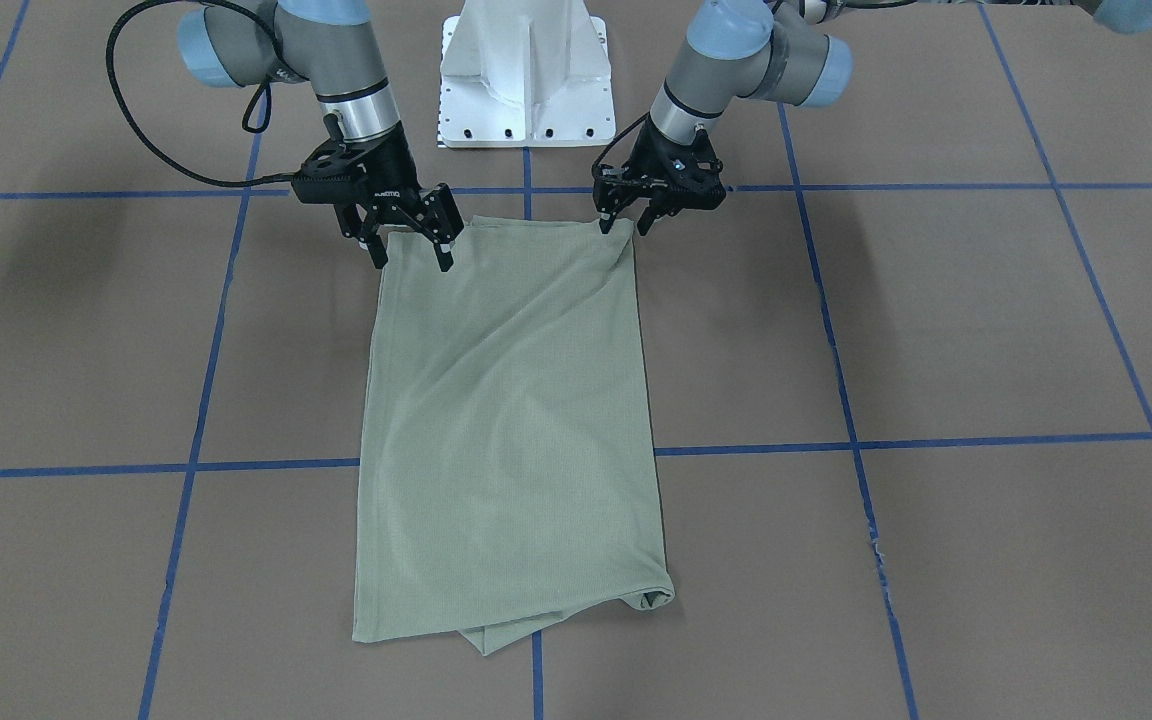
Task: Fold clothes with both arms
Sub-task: 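Lower both grippers to the shirt's edge nearest the robot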
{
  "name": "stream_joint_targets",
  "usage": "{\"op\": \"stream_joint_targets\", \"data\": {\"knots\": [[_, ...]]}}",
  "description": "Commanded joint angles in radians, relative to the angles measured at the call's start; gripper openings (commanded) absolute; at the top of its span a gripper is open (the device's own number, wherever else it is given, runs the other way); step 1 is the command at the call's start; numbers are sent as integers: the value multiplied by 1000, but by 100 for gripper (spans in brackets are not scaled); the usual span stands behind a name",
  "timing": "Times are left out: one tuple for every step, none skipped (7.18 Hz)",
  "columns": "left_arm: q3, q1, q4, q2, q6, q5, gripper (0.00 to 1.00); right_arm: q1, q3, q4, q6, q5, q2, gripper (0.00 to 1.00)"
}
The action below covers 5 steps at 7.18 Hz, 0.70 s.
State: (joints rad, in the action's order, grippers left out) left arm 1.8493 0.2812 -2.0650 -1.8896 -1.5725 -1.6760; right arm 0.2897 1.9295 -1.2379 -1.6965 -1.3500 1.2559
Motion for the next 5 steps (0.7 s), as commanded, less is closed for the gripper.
{"op": "stream_joint_targets", "data": {"knots": [[2, 0, -1, 0, 0, 7, 0, -21, -12, 0, -32, 8, -1, 97], [4, -4, 0, -12, -1, 36, 0, -38, -17, -11, -104, 23, -21, 89], [11, -4, 0, -22, -1, 36, 0, -49, -42, -37, -192, 25, -56, 80], [13, -2, 0, -22, -1, 36, 0, -55, -53, -116, -259, 25, -100, 76], [14, 0, -1, -23, -1, 38, 0, -55, -50, -193, -361, 23, -127, 70]]}}
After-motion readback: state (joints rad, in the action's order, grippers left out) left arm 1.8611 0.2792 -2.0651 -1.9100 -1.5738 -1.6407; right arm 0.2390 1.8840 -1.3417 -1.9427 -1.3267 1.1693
